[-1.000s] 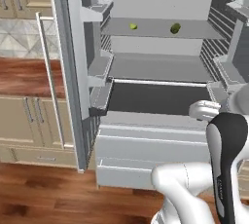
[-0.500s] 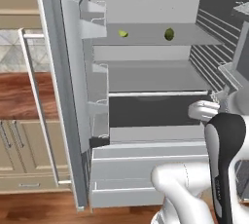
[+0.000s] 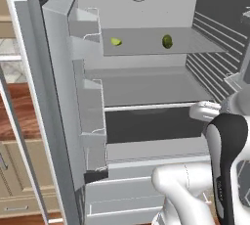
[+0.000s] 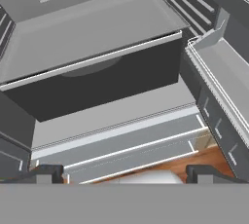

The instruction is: Gather the lemon wedge and cucumber from the fridge and place them on a tray on the dining counter. Then gather the fish and steak from the fridge and place them on the other tray.

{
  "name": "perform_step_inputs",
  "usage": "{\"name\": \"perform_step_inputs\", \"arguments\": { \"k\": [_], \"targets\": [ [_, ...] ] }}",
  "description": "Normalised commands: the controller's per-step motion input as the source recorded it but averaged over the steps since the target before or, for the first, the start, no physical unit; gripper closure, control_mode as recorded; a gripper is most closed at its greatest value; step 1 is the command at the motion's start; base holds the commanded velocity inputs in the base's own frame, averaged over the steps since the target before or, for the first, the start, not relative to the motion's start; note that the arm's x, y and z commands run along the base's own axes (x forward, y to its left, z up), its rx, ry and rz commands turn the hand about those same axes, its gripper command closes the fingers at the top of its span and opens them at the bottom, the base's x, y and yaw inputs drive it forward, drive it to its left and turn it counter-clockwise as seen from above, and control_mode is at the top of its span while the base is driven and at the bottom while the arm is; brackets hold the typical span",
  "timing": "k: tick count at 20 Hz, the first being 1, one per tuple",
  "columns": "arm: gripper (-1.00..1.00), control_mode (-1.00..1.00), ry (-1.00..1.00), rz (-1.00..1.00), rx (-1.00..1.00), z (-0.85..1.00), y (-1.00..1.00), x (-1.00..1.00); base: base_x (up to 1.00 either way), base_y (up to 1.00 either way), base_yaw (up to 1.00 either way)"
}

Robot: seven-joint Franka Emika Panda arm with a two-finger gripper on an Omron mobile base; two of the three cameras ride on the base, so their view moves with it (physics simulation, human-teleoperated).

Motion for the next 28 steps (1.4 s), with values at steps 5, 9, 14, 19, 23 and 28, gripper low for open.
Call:
{"name": "perform_step_inputs", "arguments": {
  "k": [5, 9, 14, 19, 23, 28],
  "targets": [
    [-1.00, 1.00, 0.00, 0.00, 0.00, 0.00, 0.00, 0.00, 0.33, 0.03, -0.15],
    [-1.00, 1.00, 0.00, 0.00, 0.00, 0.00, 0.00, 0.00, 0.37, 0.22, -0.10],
    [-1.00, 1.00, 0.00, 0.00, 0.00, 0.00, 0.00, 0.00, 0.33, 0.45, -0.01],
    [-1.00, 1.00, 0.00, 0.00, 0.00, 0.00, 0.00, 0.00, 0.70, 0.34, 0.00],
    [-1.00, 1.00, 0.00, 0.00, 0.00, 0.00, 0.00, 0.00, 0.92, 0.01, 0.00],
    [-1.00, -1.00, 0.00, 0.00, 0.00, 0.36, -0.23, 0.37, 0.31, -0.04, 0.00]
  ]
}}
